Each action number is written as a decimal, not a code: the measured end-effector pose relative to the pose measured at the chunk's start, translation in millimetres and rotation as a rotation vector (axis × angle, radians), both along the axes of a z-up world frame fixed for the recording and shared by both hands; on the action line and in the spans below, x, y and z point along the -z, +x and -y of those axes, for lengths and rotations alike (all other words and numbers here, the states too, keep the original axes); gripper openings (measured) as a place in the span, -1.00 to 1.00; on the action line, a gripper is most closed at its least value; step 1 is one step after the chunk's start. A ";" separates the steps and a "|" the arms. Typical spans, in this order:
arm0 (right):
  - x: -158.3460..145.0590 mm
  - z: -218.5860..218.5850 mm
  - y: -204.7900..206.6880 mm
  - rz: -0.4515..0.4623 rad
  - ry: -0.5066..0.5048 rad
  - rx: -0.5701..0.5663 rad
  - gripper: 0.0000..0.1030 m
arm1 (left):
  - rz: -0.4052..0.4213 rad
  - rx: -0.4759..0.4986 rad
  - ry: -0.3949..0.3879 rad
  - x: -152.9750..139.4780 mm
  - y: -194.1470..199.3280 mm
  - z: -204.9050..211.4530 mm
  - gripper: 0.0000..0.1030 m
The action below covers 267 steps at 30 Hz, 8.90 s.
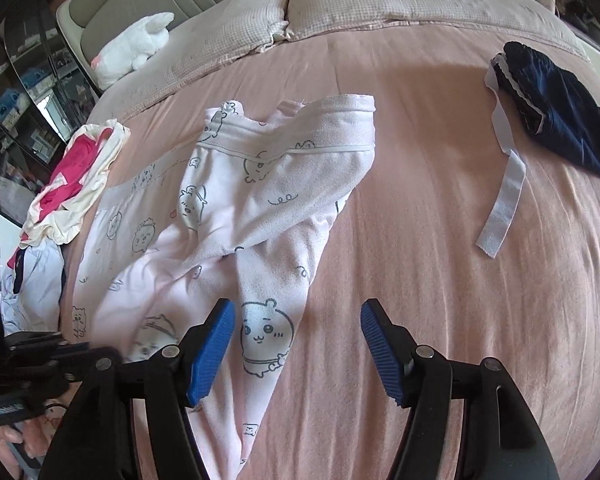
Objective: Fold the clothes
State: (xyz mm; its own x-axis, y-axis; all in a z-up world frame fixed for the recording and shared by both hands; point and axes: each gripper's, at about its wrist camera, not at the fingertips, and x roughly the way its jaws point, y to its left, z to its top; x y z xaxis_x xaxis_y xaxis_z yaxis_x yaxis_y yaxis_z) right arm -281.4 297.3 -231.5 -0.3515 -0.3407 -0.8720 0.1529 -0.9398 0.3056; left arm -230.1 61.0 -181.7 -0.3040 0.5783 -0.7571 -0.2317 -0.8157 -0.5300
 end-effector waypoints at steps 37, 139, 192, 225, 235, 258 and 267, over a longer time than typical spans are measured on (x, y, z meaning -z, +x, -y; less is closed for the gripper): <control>-17.7 9.4 16.7 0.004 -0.077 -0.032 0.38 | 0.189 -0.022 -0.042 59.0 -43.6 -20.6 0.55; -59.8 158.5 -81.7 -0.551 0.354 -0.369 0.38 | -0.166 -0.348 -0.403 58.0 -89.0 149.0 -0.83; -5.6 167.9 155.9 0.008 -0.147 -0.627 -0.42 | 0.239 0.272 -0.305 47.5 46.0 62.1 -0.81; 15.8 55.4 103.4 0.007 0.109 -0.084 0.50 | 0.264 0.152 -0.296 58.7 40.5 32.9 -0.75; 11.5 71.6 114.5 -0.010 0.176 -0.147 0.50 | 0.244 0.128 -0.219 27.9 38.5 46.6 -0.76; 7.6 64.7 108.5 0.040 0.014 -0.112 0.51 | 0.320 0.084 -0.289 51.1 32.4 27.9 0.20; 16.0 59.3 102.9 0.075 -0.007 -0.066 0.51 | 0.321 0.098 -0.338 69.7 27.0 9.3 -0.65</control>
